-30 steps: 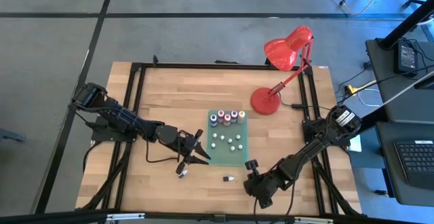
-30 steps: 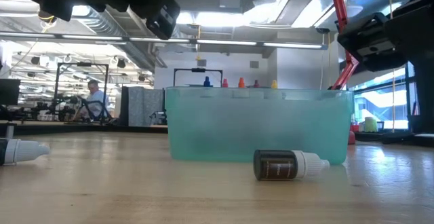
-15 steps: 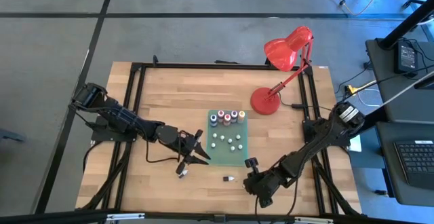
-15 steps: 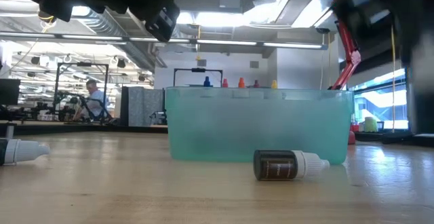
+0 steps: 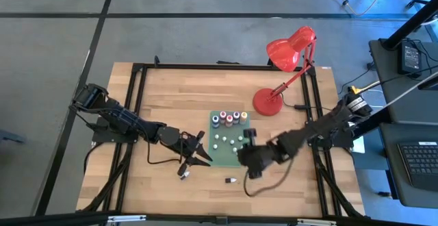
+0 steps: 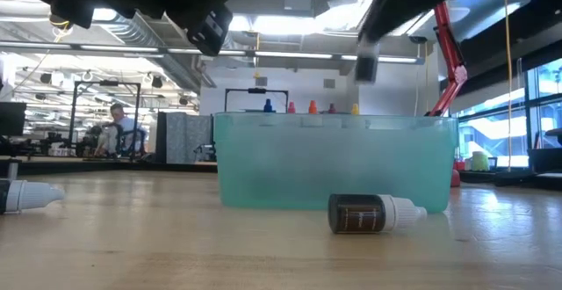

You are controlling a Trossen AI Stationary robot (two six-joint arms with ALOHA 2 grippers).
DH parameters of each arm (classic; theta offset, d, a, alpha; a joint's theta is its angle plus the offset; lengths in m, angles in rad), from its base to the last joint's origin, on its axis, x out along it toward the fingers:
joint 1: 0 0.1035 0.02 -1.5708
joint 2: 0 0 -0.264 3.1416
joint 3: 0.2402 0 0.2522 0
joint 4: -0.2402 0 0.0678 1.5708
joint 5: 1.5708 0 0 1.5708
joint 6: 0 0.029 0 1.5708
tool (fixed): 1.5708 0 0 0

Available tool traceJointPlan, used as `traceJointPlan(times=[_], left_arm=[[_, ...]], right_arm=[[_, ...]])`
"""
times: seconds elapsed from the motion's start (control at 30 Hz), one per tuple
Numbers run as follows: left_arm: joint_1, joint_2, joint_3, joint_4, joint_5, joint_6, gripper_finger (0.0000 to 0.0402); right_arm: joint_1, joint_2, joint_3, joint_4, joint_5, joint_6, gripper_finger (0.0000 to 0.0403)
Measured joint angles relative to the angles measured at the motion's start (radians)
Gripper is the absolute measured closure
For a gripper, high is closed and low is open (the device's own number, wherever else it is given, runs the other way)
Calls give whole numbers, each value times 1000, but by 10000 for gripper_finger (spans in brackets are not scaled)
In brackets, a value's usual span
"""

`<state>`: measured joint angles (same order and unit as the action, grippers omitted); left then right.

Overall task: Pick & Place food coloring
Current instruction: Put the small black food coloring bottle into the green bin

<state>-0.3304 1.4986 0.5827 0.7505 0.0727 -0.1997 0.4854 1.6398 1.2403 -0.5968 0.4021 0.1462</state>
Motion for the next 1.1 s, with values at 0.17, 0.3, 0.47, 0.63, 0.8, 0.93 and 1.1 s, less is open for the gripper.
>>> traceJointPlan(times=[0.17,0.3,0.47,0.63,0.8,0.93,1.1], left_arm=[[0,0,0,-8,9,0,313],[0,0,0,-35,9,0,314],[0,0,0,-54,8,0,310],[0,0,0,-53,8,1,309],[0,0,0,-53,8,1,311],[0,0,0,-53,7,1,309],[0,0,0,-52,7,1,312]], right_arm=[[-116,-1,-66,42,-37,-24,350],[-186,-2,-116,125,-62,-47,350],[-248,-2,-193,196,-75,-28,350],[-293,-2,-272,311,-111,-20,350],[-344,-3,-326,348,-154,54,350],[-366,-2,-355,369,-168,84,349],[-373,-2,-371,381,-179,88,348]])
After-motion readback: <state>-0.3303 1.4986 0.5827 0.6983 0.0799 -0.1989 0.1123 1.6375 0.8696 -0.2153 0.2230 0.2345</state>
